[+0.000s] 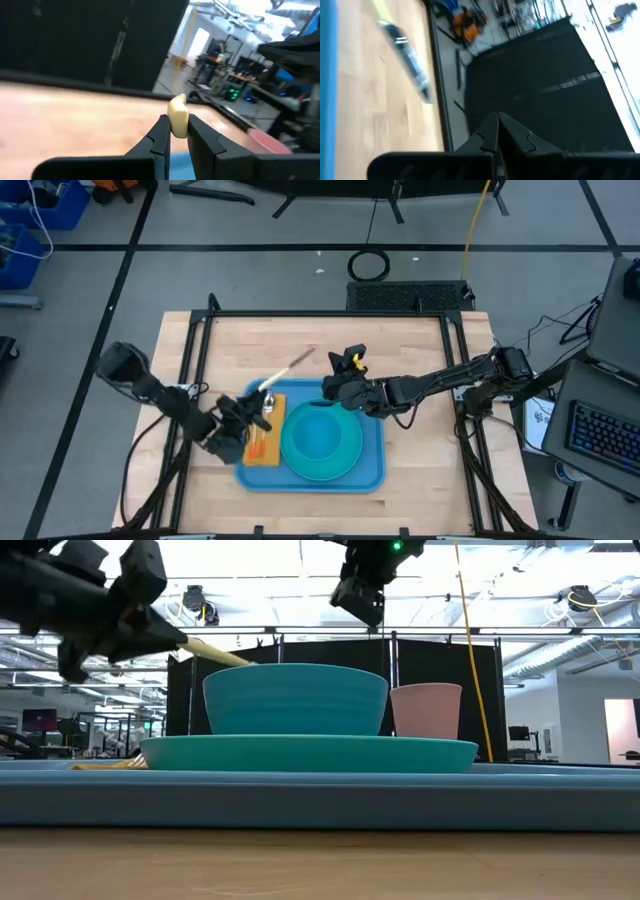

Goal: Set up tray
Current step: Put the knife on top of the yellow napkin beside the spoon

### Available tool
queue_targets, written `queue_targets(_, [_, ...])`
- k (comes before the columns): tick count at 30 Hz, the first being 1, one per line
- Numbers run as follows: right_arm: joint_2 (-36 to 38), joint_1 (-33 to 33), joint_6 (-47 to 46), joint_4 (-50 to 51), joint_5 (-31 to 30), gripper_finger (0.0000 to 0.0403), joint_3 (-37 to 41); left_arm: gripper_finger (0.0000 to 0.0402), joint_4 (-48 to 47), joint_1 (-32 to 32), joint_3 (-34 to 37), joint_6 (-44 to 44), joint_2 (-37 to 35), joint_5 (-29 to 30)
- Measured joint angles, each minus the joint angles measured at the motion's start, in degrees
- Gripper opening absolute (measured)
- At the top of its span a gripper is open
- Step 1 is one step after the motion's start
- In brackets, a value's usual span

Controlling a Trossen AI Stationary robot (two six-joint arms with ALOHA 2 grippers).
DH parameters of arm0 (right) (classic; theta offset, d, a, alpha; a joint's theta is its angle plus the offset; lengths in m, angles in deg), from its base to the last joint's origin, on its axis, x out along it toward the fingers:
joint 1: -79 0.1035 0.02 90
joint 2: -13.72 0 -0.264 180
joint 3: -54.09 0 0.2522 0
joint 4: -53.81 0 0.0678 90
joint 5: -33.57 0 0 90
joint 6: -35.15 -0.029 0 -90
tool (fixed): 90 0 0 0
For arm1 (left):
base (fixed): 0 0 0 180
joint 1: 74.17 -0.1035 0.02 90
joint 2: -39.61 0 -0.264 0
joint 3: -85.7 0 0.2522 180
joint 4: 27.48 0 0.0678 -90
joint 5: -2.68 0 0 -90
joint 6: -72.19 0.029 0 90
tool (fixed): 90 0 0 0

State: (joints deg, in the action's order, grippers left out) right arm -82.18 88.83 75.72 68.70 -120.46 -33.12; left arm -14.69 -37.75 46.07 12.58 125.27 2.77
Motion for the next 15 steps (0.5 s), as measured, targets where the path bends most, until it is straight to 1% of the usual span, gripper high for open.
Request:
queue_targets(2, [0.0, -0.8, 1.9, -2.8, 3.8, 0.0, 0.0, 0.0045, 0.0, -2.0, 0.8, 7.6, -4.2, 0.0])
queue_targets(4, [0.0, -1.6, 3.8, -6.1, 7.6, 0.0, 0.0, 0.0045, 0.2, -3.7, 1.0, 19.5, -8.1, 0.5])
queue_targets(5, [0.0, -2.0, 4.7, -8.0, 8.8, 0.0, 0.0, 0.0045, 0.4, -4.6, 1.0, 24.9, -9.6, 0.6])
queue_targets(7, [0.0, -3.0, 6.7, -11.4, 10.7, 0.0, 0.0, 0.0045, 0.4, -6.1, 1.0, 32.4, -12.7, 0.4])
queue_targets(11, [0.0, -5.5, 7.0, -15.3, 15.8, 0.0, 0.0, 0.0045, 0.4, -7.6, 1.0, 44.2, -17.4, 0.4])
queue_targets(14, [0.0, -7.5, 7.1, -17.2, 19.2, 0.0, 0.0, 0.0045, 0.6, -6.7, 1.0, 48.5, -18.5, 0.3])
queue_targets(15, [0.0, -8.1, 7.2, -17.4, 19.3, 0.0, 0.0, 0.0045, 0.5, -6.3, 1.0, 49.2, -18.5, 0.2])
